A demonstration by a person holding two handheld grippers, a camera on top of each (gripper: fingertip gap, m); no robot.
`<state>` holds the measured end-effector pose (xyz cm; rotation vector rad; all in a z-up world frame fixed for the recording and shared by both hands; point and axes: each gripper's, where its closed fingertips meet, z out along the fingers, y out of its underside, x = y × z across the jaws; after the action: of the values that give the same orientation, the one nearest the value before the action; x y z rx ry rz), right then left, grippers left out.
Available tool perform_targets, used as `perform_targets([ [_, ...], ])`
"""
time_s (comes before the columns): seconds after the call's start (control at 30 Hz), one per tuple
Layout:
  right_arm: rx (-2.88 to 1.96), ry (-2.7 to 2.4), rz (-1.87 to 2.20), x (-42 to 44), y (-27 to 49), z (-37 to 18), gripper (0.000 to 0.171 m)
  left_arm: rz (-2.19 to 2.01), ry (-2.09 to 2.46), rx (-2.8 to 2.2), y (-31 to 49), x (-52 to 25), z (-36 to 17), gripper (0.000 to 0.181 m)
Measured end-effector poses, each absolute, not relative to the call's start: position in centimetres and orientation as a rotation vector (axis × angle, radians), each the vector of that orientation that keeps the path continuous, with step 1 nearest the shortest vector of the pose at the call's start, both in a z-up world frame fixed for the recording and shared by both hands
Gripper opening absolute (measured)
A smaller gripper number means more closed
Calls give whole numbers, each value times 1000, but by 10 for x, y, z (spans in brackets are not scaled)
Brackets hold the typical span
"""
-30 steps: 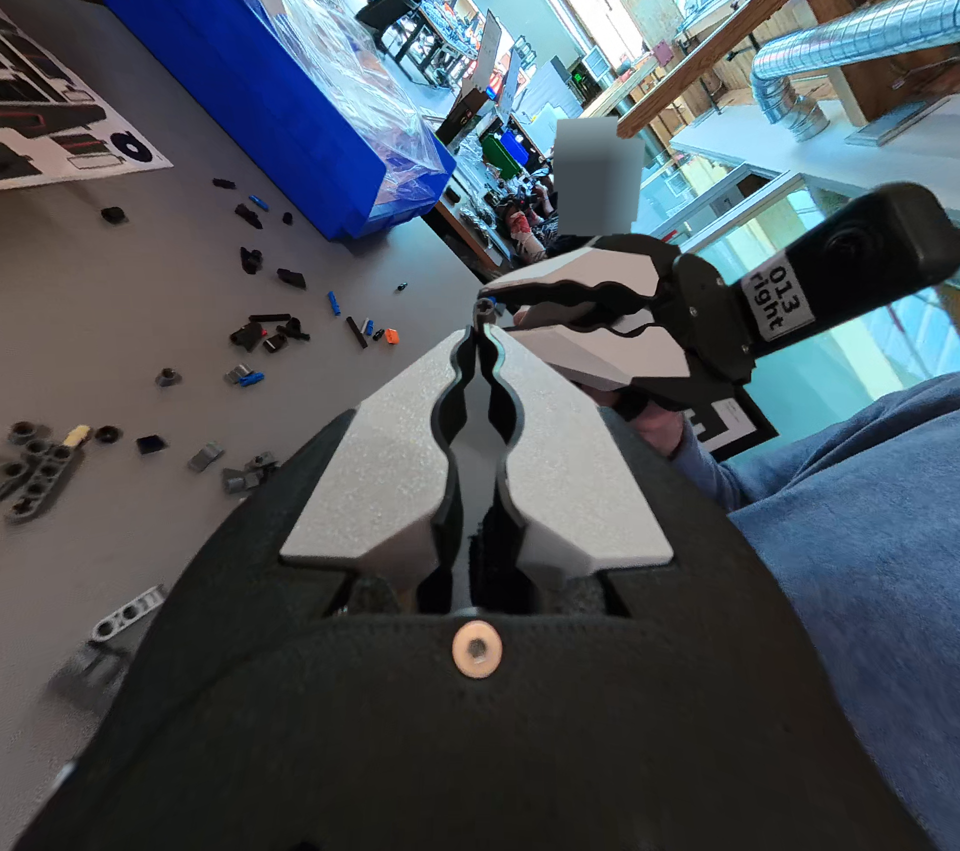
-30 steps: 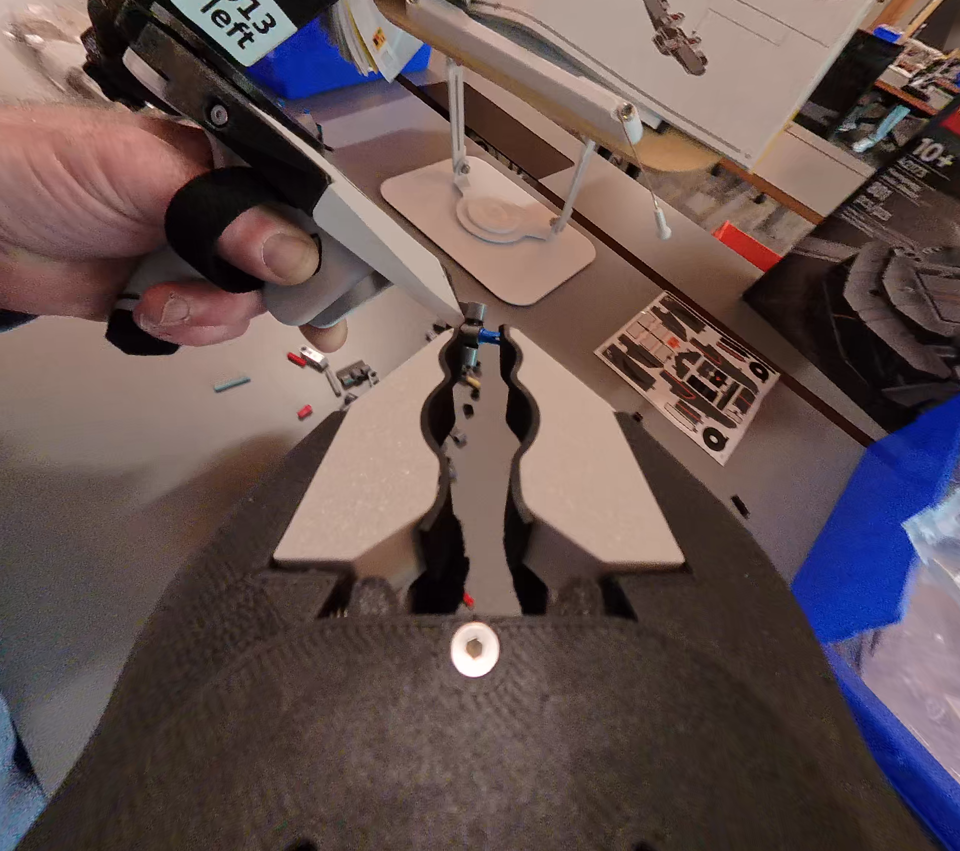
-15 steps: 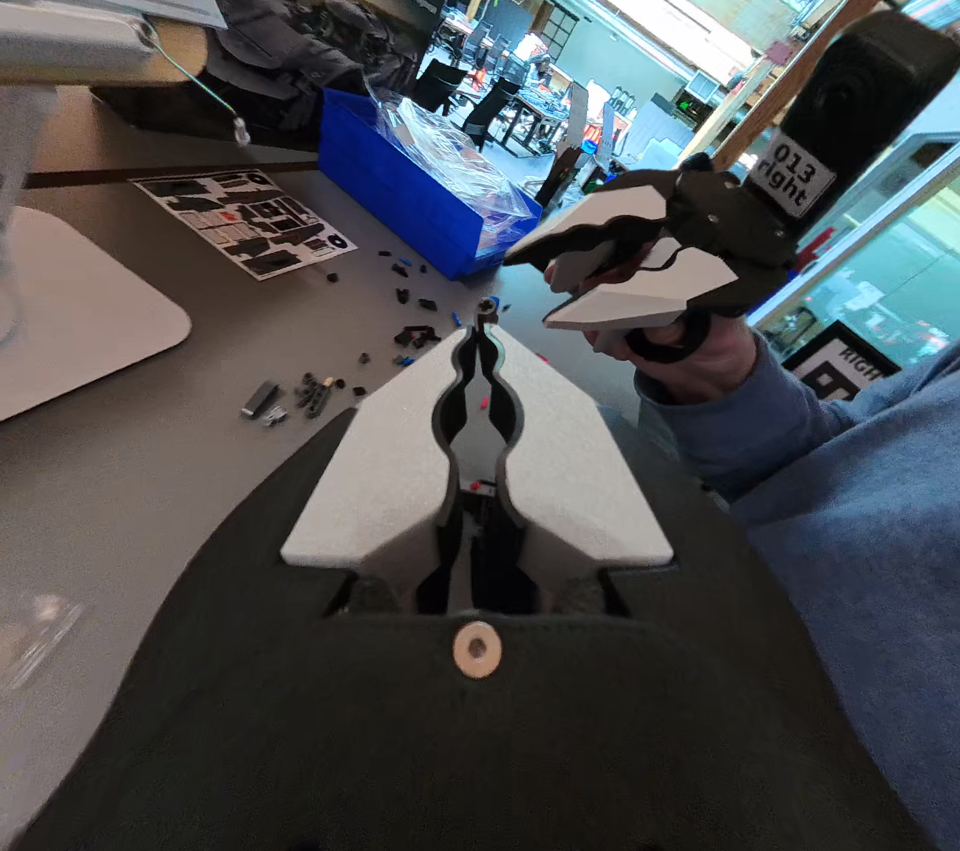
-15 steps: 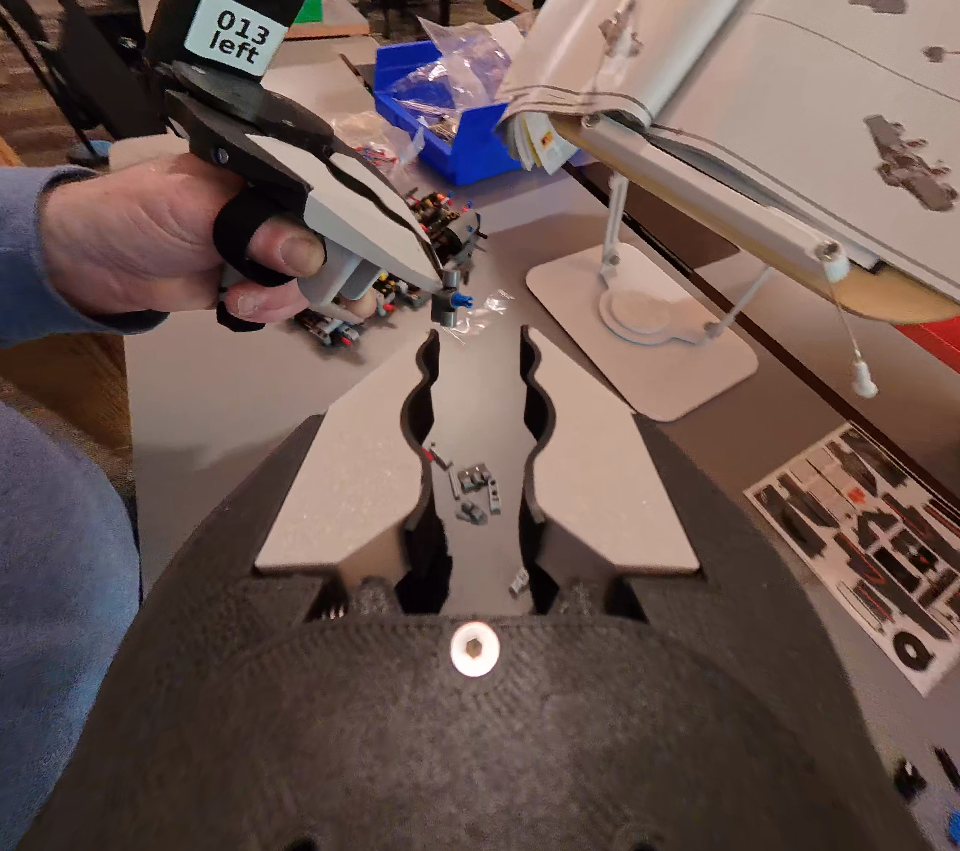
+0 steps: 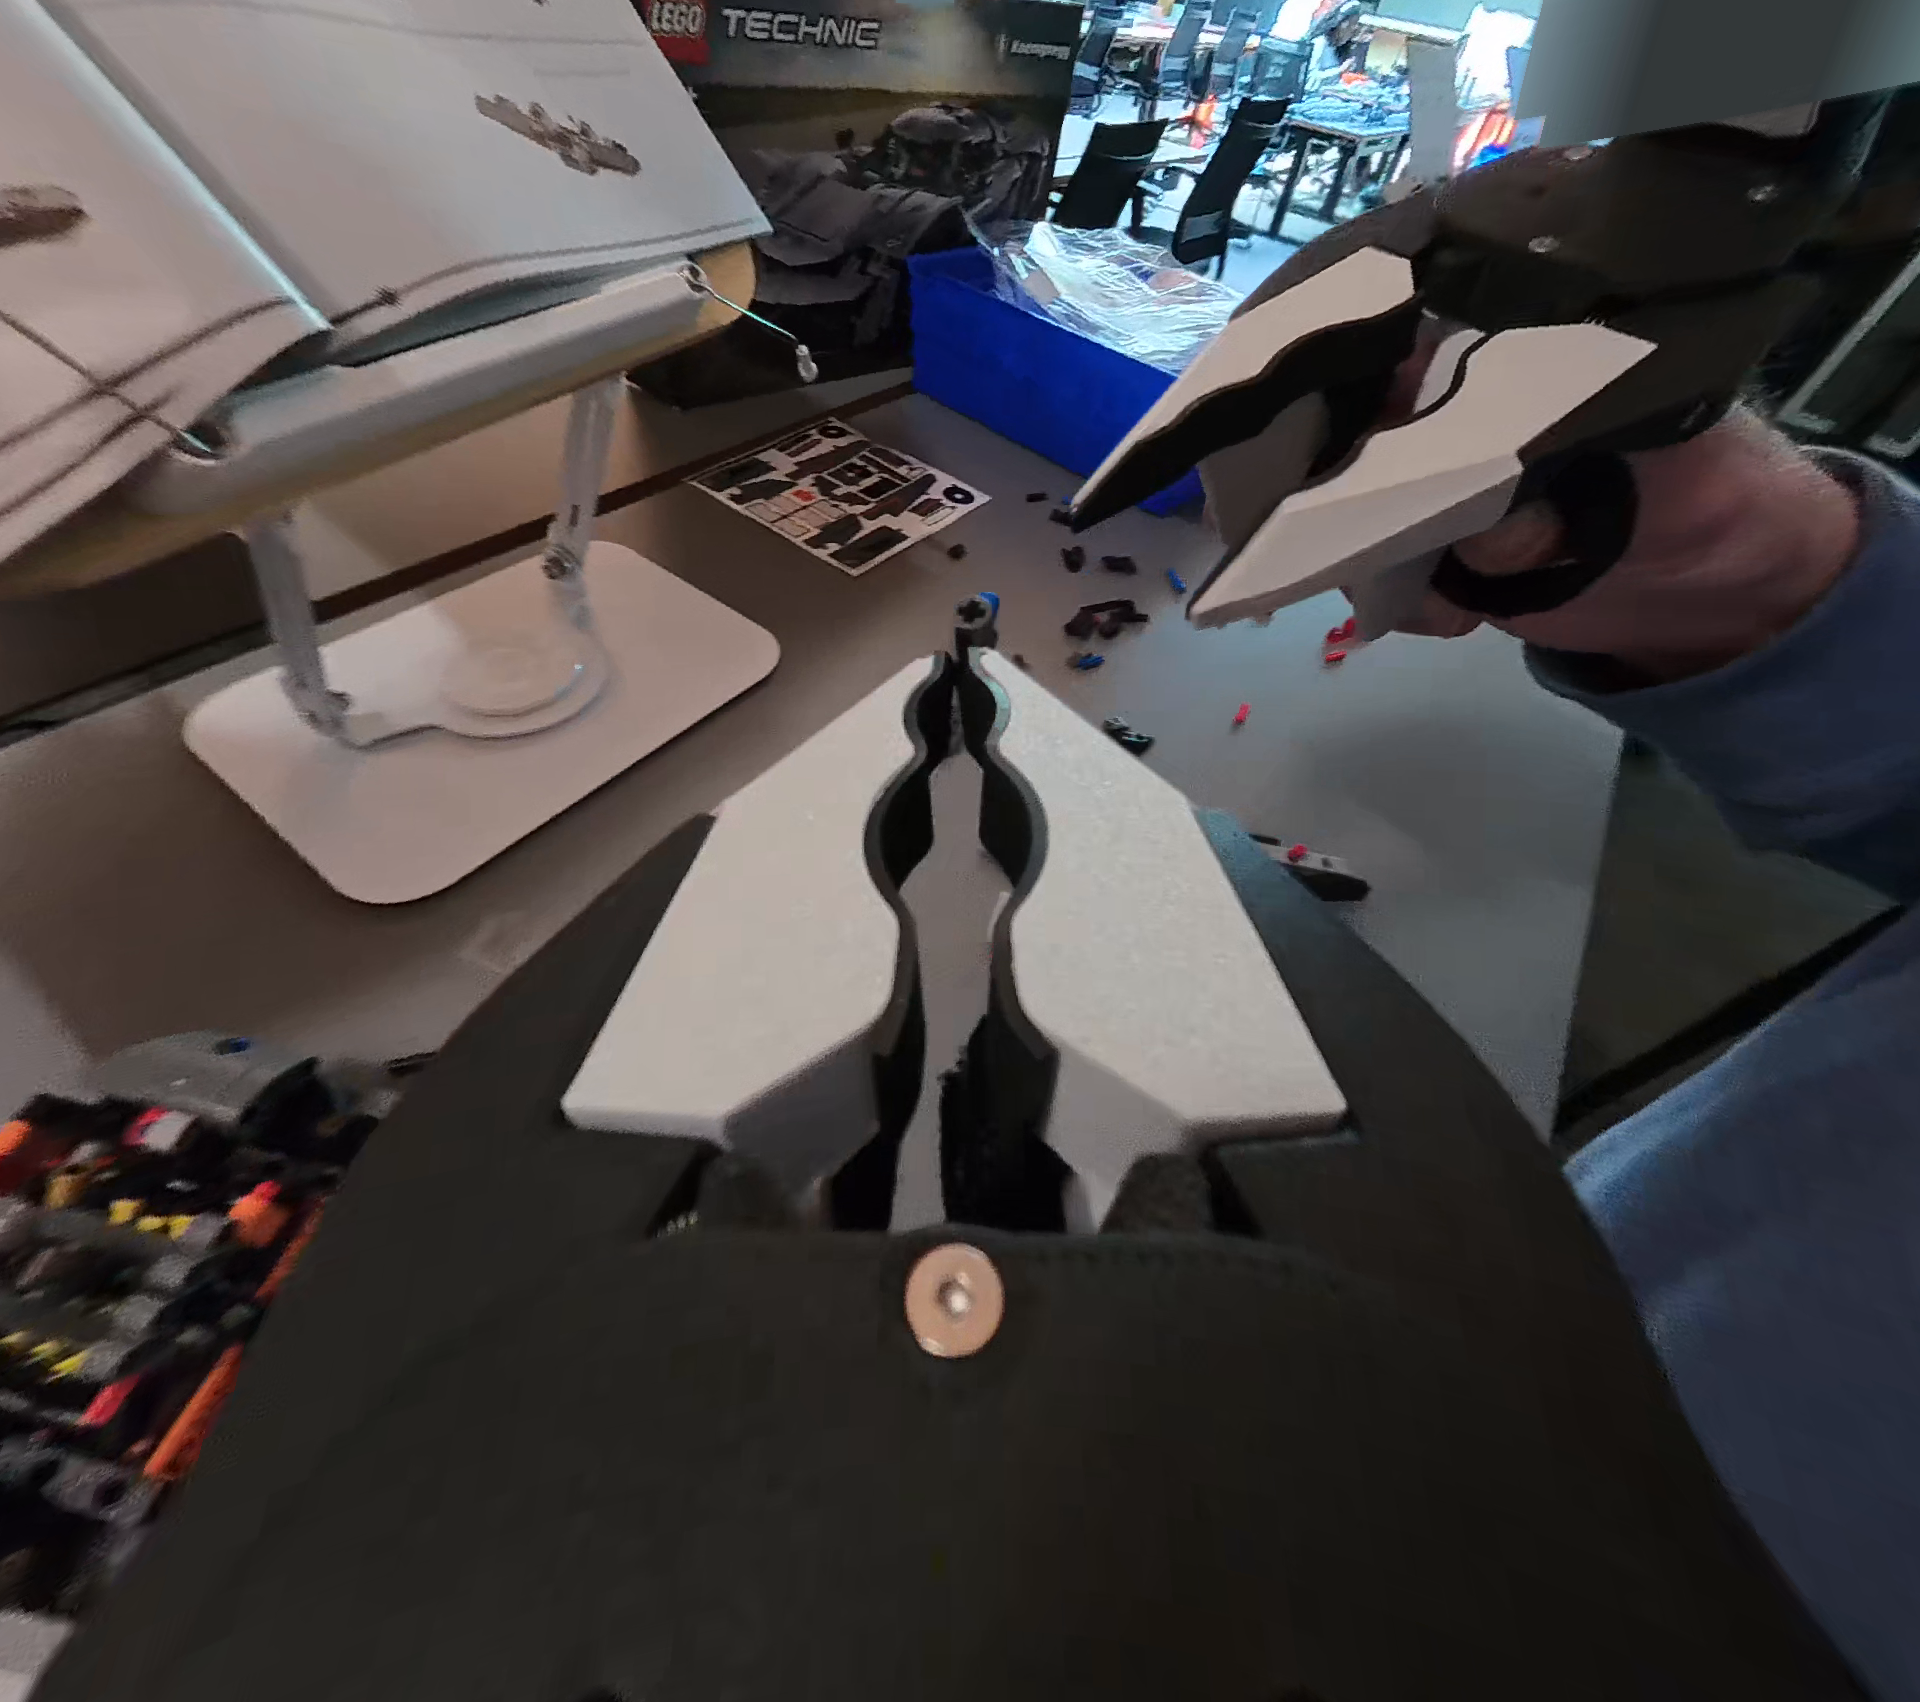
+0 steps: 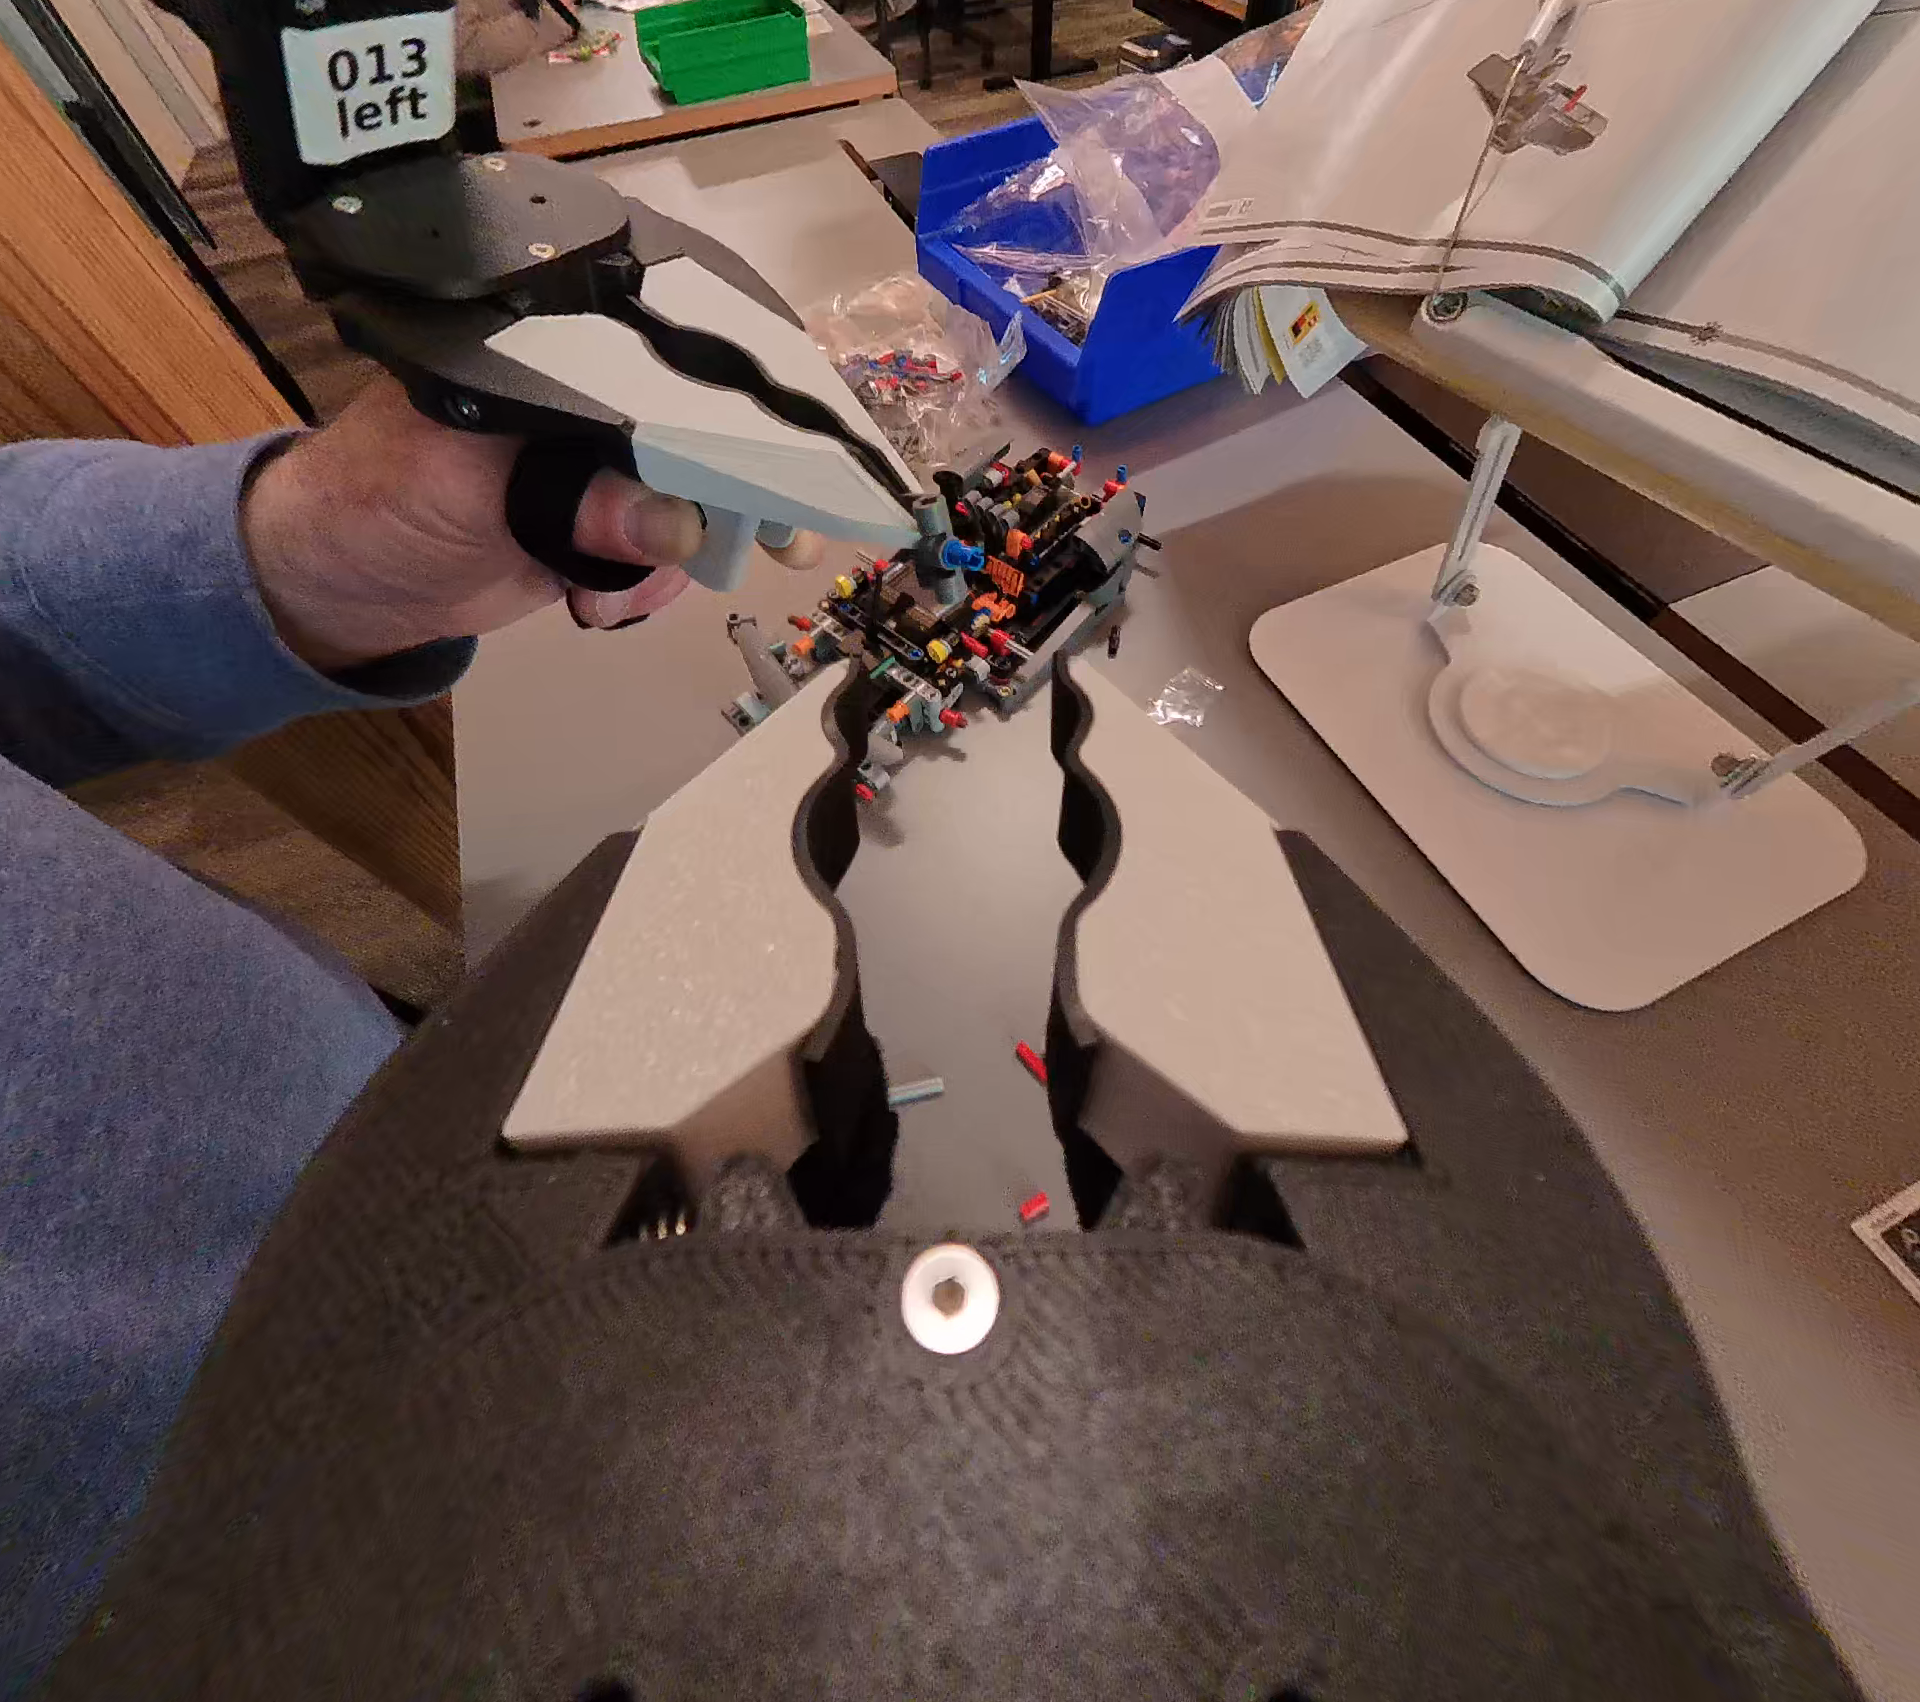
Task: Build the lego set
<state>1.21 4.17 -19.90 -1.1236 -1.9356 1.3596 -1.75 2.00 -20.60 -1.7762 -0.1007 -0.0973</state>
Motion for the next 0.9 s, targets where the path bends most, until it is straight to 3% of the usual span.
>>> perform_targets([
  [0.03,-1131,-1929,1371,11,40,-198,32,-71,-93,-1773,18,-20,-204,0],
  [0.63,-1259,-1840,1553,-22,7,-186,28,295,-7,-1734,-16,-56,-189,0],
  [0.9,-1177,-1853,1494,-31,-1,-181,23,275,44,-1746,-14,-54,-186,0],
])
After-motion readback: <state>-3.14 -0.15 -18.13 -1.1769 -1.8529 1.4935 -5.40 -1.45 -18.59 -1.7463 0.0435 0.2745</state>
